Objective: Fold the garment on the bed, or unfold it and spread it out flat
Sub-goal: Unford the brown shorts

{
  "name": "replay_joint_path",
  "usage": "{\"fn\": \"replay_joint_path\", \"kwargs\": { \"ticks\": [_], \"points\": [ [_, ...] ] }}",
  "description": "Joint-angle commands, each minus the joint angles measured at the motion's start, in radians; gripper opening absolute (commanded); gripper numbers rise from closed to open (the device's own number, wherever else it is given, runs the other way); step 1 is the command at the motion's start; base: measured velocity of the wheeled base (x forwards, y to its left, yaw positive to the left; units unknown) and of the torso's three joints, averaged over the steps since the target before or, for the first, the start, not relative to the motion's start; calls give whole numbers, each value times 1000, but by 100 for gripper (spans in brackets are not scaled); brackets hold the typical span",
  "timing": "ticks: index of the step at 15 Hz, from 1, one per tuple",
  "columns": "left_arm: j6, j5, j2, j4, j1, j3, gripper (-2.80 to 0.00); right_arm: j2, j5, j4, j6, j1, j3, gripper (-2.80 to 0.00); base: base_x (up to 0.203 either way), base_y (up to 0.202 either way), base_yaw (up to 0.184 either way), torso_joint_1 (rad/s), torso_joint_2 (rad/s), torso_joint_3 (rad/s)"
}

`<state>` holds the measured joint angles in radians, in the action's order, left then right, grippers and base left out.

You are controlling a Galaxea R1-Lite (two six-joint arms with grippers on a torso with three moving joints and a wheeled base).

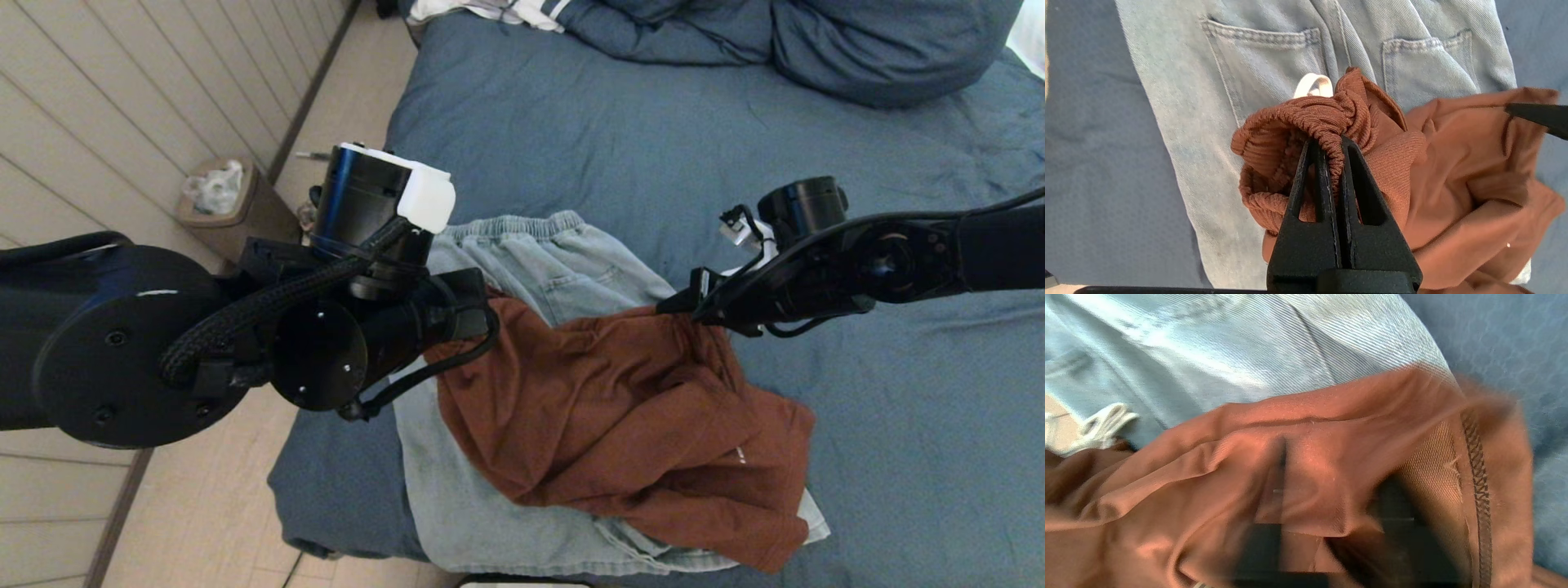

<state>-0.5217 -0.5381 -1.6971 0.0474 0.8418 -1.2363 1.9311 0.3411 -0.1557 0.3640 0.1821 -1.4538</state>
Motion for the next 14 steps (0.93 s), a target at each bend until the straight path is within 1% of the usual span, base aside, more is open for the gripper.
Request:
{"fn": "replay_joint_path", "kwargs": {
  "ticks": [1, 7, 9, 12, 14],
  "points": [
    [0, -4, 16, 0, -9, -14, -280, -62, 3, -1, 2, -1, 3, -280, 0, 0, 0, 0, 0, 0],
    [15, -5, 131, -13, -7, -29, -280, -267, 4, -22, 3, 15, 80, -280, 0, 0, 0, 0, 0, 0],
    [43, -4, 199, -13, -8, -29, -280, -327, 5, -60, 0, 43, 90, -280, 0, 0, 0, 0, 0, 0],
    [86, -3, 270, -12, -9, -30, -280, -410, 8, -69, -6, 85, 89, -280, 0, 0, 0, 0, 0, 0],
    [111, -3, 341, -12, -8, -27, -280, -485, 9, -71, -7, 135, 91, -280, 0, 0, 0, 0, 0, 0]
  ]
}}
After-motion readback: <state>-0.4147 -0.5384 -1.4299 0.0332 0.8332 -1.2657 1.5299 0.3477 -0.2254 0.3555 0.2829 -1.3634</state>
